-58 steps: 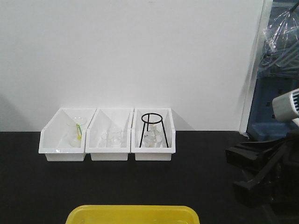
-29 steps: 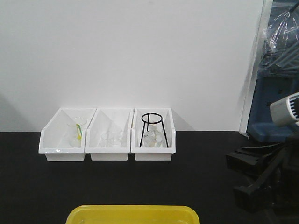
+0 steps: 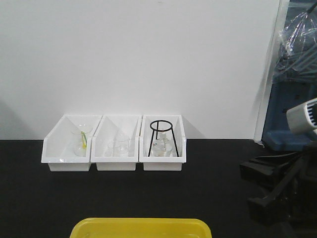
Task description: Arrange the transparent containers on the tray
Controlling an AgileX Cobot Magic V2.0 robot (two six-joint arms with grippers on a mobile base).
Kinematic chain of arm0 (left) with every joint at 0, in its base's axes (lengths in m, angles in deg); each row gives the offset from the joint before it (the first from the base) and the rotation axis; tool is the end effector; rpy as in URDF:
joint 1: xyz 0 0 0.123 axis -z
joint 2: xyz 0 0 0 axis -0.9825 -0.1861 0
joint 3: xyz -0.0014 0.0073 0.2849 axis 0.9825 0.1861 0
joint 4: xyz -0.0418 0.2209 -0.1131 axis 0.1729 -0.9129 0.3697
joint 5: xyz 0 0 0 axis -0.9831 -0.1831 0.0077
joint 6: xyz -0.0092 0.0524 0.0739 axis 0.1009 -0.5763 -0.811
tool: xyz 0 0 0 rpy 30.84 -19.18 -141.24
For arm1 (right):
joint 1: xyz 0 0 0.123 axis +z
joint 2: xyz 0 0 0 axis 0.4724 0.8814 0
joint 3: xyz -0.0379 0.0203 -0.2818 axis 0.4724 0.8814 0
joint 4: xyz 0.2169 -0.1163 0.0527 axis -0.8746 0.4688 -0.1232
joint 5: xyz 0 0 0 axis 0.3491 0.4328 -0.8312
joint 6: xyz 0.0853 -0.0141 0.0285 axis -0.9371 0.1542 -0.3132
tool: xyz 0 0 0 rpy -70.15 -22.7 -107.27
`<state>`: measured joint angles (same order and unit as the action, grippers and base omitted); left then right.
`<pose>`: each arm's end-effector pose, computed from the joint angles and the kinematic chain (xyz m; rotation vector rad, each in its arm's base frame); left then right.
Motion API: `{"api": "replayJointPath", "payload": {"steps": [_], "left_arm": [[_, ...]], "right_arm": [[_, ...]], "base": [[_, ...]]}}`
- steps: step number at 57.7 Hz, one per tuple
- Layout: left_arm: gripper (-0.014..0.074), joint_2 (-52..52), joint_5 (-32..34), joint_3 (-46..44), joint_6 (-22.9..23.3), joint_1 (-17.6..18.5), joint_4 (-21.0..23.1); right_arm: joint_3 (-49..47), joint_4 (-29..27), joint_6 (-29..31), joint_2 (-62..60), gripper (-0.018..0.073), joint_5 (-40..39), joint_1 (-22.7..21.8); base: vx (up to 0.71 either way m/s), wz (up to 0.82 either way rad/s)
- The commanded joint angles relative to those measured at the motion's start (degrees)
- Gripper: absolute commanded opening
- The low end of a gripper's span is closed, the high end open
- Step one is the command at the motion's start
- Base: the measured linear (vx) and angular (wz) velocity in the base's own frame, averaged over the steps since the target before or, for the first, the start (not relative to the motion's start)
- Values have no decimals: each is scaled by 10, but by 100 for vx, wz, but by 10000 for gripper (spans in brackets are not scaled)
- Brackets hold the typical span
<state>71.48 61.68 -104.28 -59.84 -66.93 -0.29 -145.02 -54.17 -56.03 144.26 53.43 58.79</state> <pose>0.0499 -0.0106 0.3077 0.2126 1.5003 -0.1144 0.1723 0.0991 0.3956 -0.4995 1.9426 0.3280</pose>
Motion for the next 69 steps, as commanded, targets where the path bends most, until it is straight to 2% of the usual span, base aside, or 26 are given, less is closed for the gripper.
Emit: {"api": "replayJointPath", "payload": {"steps": [1, 8, 13, 20, 26, 69], "left_arm": [[-8, 46, 55, 46, 16, -40, -17], [-8, 118, 54, 130, 17, -95, -11], [-8, 106, 79, 180, 18, -120, 8], [-8, 107, 173, 257, 23, -139, 46], [-8, 107, 152, 249, 24, -140, 73], [-8, 107, 155, 249, 24, -140, 73]], "right_arm": [[-17, 3, 3, -7, -13, -43, -3], [-17, 3, 3, -7, -13, -43, -3], [-17, 3, 3, -7, -13, -40, -3], [-17, 3, 3, -7, -13, -39, -3], [-17, 3, 3, -7, -13, -39, -3], [-17, 14, 6, -7, -13, -34, -3]], "base": [[0, 0], [0, 0], [0, 0], [0, 0], [0, 0], [0, 0]]}}
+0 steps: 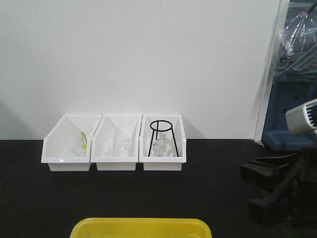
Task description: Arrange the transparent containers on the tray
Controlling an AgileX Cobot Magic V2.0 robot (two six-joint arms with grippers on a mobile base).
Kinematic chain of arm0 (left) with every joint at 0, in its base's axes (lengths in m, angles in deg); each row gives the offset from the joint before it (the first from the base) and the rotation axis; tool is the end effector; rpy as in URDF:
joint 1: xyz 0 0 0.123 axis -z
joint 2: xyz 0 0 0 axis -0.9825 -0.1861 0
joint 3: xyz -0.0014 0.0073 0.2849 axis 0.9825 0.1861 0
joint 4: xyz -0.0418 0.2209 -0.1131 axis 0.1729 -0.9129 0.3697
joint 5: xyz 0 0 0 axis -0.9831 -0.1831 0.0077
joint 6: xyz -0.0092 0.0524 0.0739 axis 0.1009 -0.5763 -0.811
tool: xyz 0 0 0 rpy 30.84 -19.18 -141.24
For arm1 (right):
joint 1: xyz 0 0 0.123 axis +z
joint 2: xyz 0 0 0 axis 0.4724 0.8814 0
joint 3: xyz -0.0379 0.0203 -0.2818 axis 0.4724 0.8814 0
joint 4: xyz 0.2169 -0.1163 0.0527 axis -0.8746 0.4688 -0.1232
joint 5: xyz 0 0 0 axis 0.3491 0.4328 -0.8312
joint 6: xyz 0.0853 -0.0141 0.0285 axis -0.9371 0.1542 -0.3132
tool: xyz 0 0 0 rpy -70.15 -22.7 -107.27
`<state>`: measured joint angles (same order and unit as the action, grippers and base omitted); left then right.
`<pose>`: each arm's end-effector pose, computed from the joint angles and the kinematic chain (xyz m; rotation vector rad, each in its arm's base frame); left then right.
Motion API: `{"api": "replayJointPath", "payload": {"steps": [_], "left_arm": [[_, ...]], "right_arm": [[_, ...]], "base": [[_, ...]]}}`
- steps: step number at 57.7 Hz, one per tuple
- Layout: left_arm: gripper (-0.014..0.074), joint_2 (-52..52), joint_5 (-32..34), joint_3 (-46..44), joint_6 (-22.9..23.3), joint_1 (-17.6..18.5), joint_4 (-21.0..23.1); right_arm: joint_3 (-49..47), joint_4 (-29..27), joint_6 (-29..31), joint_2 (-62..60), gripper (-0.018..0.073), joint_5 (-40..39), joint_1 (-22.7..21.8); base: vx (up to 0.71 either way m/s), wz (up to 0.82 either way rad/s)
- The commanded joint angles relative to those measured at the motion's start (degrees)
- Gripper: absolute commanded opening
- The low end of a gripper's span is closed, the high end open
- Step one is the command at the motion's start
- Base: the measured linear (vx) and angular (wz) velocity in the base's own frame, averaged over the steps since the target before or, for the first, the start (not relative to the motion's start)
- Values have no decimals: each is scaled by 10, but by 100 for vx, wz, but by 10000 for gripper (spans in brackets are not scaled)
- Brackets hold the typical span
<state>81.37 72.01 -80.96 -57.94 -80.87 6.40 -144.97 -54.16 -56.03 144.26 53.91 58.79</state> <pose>0.0568 0.0009 0.1981 -0.0788 1.5661 -0.0463 0.1720 0.0990 0.3946 -0.5016 1.9516 0.3256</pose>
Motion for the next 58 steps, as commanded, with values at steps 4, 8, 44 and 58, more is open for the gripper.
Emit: {"api": "replayJointPath", "payload": {"steps": [4, 8, 44, 58], "left_arm": [[-8, 8, 51, 16, 5, -1, 6], [-8, 8, 51, 16, 5, -1, 6], [-8, 8, 51, 16, 5, -1, 6], [-8, 8, 51, 16, 2, -1, 6]], "right_arm": [[-8, 26, 7, -21, -13, -39, -4], [27, 33, 7, -52, -13, -55, -23], [558, 40, 1, -561, -11, -200, -281], [602, 24, 1, -557, -11, -240, -281]], "base": [[0, 0], [0, 0], [0, 0], [0, 0]]}}
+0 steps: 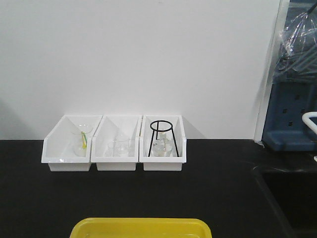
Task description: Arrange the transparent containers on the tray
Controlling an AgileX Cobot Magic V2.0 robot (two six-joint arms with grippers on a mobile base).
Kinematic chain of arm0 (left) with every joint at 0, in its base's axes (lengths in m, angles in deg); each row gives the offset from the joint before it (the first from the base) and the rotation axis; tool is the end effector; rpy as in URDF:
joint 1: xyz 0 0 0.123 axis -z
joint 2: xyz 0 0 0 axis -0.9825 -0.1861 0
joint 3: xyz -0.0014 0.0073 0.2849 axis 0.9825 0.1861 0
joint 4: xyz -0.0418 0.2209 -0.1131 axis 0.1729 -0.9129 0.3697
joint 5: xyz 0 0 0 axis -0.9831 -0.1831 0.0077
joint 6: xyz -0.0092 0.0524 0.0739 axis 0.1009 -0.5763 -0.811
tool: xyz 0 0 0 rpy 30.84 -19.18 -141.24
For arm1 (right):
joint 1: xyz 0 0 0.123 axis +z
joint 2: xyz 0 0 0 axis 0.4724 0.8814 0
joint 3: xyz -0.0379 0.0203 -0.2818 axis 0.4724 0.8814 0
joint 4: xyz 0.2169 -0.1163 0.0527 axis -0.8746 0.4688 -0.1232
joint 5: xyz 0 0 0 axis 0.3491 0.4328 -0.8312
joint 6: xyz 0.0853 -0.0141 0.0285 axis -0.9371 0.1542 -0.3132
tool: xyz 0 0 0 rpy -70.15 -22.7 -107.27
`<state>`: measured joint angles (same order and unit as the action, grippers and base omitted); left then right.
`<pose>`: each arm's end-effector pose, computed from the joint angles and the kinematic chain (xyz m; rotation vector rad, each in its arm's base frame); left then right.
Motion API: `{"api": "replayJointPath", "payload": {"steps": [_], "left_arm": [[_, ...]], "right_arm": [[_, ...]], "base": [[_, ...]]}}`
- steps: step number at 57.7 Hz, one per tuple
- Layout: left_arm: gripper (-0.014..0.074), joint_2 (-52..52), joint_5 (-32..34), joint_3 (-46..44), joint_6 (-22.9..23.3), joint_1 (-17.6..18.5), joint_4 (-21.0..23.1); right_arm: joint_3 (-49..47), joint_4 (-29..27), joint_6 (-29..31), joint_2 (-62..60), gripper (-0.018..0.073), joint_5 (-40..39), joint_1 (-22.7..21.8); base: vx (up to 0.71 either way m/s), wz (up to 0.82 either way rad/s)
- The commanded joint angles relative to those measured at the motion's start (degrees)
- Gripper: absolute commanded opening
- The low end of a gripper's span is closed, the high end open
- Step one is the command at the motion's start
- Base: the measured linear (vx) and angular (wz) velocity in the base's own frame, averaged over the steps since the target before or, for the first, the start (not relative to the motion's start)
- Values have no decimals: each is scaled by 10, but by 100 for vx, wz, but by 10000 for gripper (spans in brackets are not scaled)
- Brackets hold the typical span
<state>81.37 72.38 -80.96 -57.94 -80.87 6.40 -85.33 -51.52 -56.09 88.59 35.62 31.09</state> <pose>0.0568 0.0010 0.1987 -0.0790 1.5597 -0.0459 0.0555 0.0007 0.1814 -0.0583 1.7488 -0.0087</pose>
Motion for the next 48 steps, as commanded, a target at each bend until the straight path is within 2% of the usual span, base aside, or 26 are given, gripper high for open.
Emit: {"api": "replayJointPath", "payload": {"steps": [1, 48], "left_arm": [[-8, 8, 47, 16, 2, -1, 6], [-8, 8, 47, 16, 2, -1, 6]], "right_arm": [[5, -2, 1, 0, -11, -55, -4], [5, -2, 1, 0, -11, -55, -4]], "base": [[0, 0], [0, 0]]}}
